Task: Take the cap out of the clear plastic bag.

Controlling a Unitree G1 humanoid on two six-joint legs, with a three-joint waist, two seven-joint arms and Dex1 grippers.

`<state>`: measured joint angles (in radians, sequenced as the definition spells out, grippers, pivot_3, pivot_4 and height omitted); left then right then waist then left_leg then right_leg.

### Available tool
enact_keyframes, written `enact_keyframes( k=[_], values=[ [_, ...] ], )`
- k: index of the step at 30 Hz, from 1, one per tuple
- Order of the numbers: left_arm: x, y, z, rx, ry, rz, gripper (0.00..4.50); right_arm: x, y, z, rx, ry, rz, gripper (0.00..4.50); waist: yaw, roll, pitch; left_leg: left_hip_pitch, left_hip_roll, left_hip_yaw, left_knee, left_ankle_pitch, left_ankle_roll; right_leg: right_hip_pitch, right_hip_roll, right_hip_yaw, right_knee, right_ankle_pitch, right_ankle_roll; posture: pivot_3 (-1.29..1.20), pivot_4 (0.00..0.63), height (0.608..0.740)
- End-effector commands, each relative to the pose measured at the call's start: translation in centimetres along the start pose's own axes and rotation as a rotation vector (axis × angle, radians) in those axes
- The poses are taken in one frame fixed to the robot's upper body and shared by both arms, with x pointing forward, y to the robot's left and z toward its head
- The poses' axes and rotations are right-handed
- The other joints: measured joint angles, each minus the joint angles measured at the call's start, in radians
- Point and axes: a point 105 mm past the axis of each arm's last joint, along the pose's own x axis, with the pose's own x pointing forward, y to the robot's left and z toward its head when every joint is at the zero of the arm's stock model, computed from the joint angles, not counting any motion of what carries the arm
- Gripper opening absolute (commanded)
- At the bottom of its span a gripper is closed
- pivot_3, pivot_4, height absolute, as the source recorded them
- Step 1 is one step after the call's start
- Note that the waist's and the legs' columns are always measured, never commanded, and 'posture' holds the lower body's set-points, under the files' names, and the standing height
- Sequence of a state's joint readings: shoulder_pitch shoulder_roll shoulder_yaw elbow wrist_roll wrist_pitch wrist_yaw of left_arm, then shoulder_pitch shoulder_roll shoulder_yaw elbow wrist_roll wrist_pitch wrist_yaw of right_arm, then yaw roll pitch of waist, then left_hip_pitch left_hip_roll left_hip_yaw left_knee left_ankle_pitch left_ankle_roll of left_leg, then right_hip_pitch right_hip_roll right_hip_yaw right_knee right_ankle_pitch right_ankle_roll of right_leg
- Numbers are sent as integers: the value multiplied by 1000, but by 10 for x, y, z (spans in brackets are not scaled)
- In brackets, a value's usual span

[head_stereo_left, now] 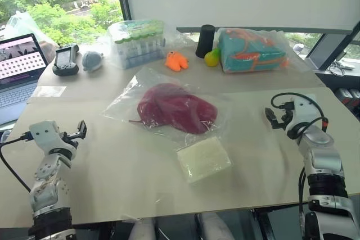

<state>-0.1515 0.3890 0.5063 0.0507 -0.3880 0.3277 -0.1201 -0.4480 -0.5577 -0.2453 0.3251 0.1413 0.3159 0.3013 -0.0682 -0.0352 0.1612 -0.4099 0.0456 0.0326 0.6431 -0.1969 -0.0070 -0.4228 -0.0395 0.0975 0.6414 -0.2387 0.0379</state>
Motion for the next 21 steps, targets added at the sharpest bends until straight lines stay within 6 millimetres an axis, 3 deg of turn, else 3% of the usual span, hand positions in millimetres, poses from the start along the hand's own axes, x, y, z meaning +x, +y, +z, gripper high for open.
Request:
enact_keyframes(
  k=[1, 4, 8, 11, 14, 18, 21],
  values=[
    [0, -9, 16, 34, -64, -53, 4471, -4, -7, 15, -20, -49, -14, 4500, 0, 0, 0, 0, 0, 0, 0, 0, 0, 0, 0, 0, 0, 0, 0, 0, 150, 740],
    [-6, -54, 36, 111, -127, -322, 4471, -6, -4, 26, -28, -67, 42, 4500, 1, 0, 0, 0, 0, 0, 0, 0, 0, 0, 0, 0, 0, 0, 0, 0, 150, 740],
    [-42, -101, 51, 255, -90, -760, 4471, -18, 21, 50, -127, -43, 310, 4500, 0, -1, 1, -2, 0, 0, 0, 0, 0, -1, 0, 0, 0, 0, -1, 0, 150, 740],
    [-73, -116, 57, 299, 3, -998, 4471, -34, 33, 72, -213, -29, 493, 4500, -5, 0, 1, -2, 0, 1, -2, -1, 0, -2, 0, 0, -1, 1, -3, 0, 150, 740],
    [-126, -129, 59, 332, 205, -1355, 4471, -76, 48, 90, -296, 29, 812, 4500, -3, 1, 7, -1, 2, 1, -3, -1, 1, -3, 1, 0, -1, -3, -2, 0, 150, 740],
    [-156, -132, 65, 369, 352, -1567, 4471, -132, 81, 105, -354, 76, 1236, 4500, 7, 3, 10, 0, 2, 0, -3, -1, 1, -3, -1, -3, 0, -8, 0, 0, 150, 740],
    [-173, -136, 70, 353, 424, -1699, 4471, -153, 109, 122, -381, 8, 1440, 4500, -1, 1, 12, 2, 3, 1, -3, -1, 0, -2, 0, -3, 0, -9, -3, 0, 150, 740]
  ],
)
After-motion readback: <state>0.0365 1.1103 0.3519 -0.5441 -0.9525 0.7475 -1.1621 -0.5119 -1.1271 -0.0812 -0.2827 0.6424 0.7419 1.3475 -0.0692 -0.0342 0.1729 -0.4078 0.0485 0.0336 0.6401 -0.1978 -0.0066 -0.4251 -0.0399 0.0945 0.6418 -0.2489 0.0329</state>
